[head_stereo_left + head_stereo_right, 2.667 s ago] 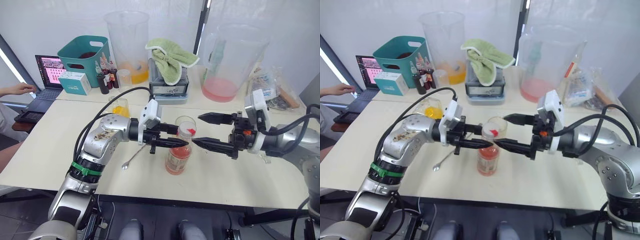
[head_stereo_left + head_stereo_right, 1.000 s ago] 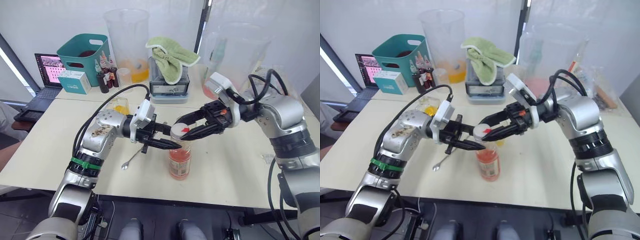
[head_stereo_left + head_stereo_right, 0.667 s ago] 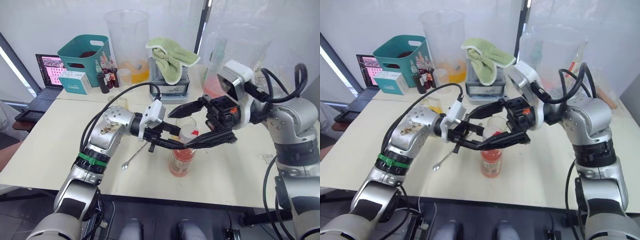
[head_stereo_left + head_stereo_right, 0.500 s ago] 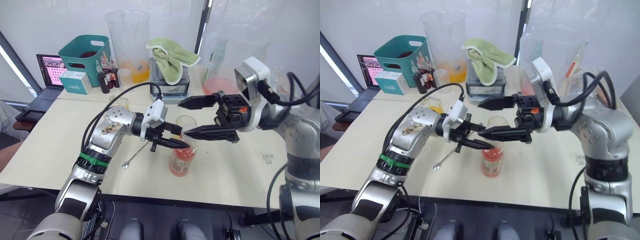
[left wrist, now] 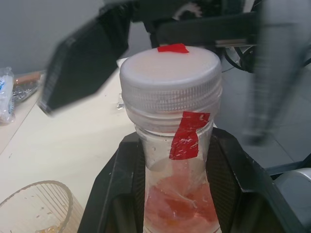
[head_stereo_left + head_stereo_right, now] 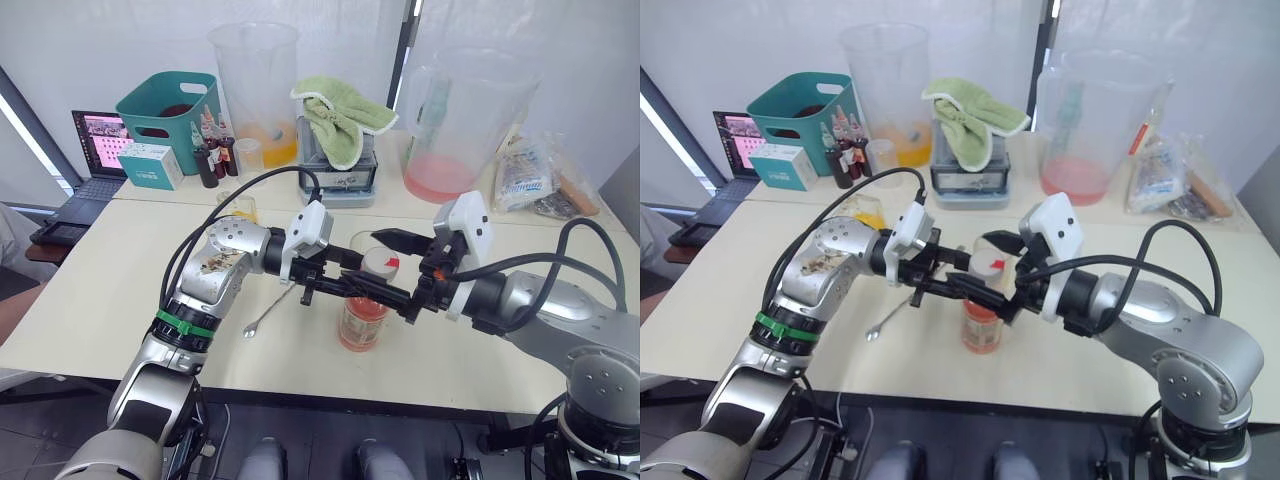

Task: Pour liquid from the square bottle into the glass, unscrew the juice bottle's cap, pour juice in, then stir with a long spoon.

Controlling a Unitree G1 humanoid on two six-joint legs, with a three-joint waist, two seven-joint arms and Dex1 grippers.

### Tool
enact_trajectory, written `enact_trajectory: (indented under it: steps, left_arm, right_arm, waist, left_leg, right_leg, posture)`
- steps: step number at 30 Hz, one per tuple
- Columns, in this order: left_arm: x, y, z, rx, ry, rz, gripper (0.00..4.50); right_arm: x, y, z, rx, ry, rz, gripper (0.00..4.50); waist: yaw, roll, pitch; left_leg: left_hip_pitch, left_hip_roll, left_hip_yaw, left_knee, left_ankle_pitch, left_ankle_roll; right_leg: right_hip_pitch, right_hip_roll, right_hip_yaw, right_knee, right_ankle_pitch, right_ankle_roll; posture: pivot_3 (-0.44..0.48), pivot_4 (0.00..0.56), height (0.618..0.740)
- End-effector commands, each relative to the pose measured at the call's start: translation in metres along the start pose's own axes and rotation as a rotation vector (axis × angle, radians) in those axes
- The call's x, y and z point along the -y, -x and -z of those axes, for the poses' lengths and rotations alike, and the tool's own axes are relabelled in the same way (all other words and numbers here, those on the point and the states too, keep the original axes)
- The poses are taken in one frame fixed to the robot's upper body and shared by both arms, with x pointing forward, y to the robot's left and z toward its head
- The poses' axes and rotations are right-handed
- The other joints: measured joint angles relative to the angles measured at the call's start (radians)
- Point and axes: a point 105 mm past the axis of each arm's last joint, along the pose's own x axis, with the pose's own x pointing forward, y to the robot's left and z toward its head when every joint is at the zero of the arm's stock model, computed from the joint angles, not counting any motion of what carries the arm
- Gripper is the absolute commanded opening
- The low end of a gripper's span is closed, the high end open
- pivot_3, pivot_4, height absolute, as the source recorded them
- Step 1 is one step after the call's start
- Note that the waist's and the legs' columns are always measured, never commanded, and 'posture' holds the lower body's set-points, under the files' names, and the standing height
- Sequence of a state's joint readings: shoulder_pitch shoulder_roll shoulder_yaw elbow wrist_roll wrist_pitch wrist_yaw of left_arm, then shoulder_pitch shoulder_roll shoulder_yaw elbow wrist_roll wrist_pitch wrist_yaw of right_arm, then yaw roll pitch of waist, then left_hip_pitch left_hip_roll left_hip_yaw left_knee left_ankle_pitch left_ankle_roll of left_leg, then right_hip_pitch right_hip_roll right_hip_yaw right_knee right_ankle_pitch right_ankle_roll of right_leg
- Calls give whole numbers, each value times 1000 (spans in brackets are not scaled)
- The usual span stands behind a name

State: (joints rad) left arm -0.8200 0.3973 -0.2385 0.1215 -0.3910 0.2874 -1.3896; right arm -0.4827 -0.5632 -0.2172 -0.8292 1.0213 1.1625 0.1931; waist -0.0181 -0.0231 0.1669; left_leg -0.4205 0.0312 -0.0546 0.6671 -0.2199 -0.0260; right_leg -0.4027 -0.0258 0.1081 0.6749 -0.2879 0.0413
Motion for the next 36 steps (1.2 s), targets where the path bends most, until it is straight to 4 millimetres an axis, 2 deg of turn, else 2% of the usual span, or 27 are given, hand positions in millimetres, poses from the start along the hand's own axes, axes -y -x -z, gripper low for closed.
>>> enact_trajectory:
  steps: [1, 5, 8, 13, 14, 17, 20, 24, 29, 32, 36]
  left_arm:
    - [1, 2, 6, -36, 4, -11, 1346]
    - [1, 1, 6, -34, 5, -6, 1346]
    - [1, 1, 6, -34, 6, -2, 1346]
    - [1, 0, 6, -34, 6, 5, 1346]
    - [1, 0, 6, -35, 7, 6, 1346]
    - [2, 0, 7, -38, 9, 9, 1346]
    - [2, 1, 7, -42, 11, 13, 1346]
    - [1, 1, 8, -48, 12, 21, 1346]
    - [1, 2, 10, -61, 14, 39, 1346]
    - [2, 2, 11, -64, 15, 47, 1346]
    - [2, 2, 10, -65, 14, 48, 1346]
  right_arm:
    - [0, 13, -2, 1, 22, 87, 4433]
    - [-4, 16, -3, 12, -4, 84, 4433]
    - [-5, 17, -2, -2, -15, 94, 3613]
    - [-5, 16, -3, 5, -33, 119, 1921]
    - [-4, 16, -4, 6, -33, 120, 1730]
    - [-5, 15, -5, 5, -30, 111, 1730]
    - [-10, 13, -7, -4, -8, 24, 1730]
    - [-15, 15, -4, -14, -49, -293, 1730]
    - [4, 11, 8, -111, -4, -680, 1730]
    - [21, -4, 6, -126, 37, -770, 1730]
    - [26, -9, 2, -144, 64, -840, 1730]
  waist:
    - [1, 0, 0]
    - [-3, 0, 0]
    - [-3, 0, 0]
    - [-3, 0, 0]
    - [-4, 0, 0]
    - [-3, 0, 0]
    - [-3, 0, 0]
    - [-3, 0, 0]
    - [-12, 0, 0]
    - [-24, 1, 0]
    - [-21, 1, 0]
  left_leg:
    - [0, 0, 0, 0, 0, 0]
    - [0, 0, 0, 0, 0, 0]
    - [0, 0, 0, 0, 0, 0]
    - [0, 0, 0, 0, 0, 0]
    - [0, 0, 0, 0, 0, 0]
    - [0, 0, 0, 0, 0, 0]
    - [-1, 0, 0, 0, 0, 0]
    - [0, 1, 1, 0, 0, 1]
    - [2, 2, 3, -2, 0, 1]
    - [8, 3, 3, -4, 0, 2]
    - [8, 2, 1, -6, 0, 2]
  right_leg:
    - [0, 0, 0, 0, 0, 0]
    - [0, 0, 0, -1, 0, 0]
    - [0, 0, 0, -1, 0, 0]
    - [1, 0, 1, -3, 0, 0]
    - [1, 0, 1, -3, 0, 0]
    - [1, 1, 1, -3, 0, 0]
    - [1, 1, 1, -3, 0, 0]
    - [2, 1, 1, -6, 0, 0]
    - [5, 2, 0, -12, 0, 0]
    - [9, 2, 0, -12, -1, 0]
    - [10, 1, -1, -11, 0, 0]
  posture:
    - [0, 150, 740]
    - [0, 150, 740]
    - [0, 150, 740]
    - [0, 150, 740]
    - [0, 150, 740]
    - [0, 150, 740]
    - [0, 150, 740]
    - [0, 150, 740]
    - [0, 150, 740]
    - [0, 150, 740]
    - [0, 150, 740]
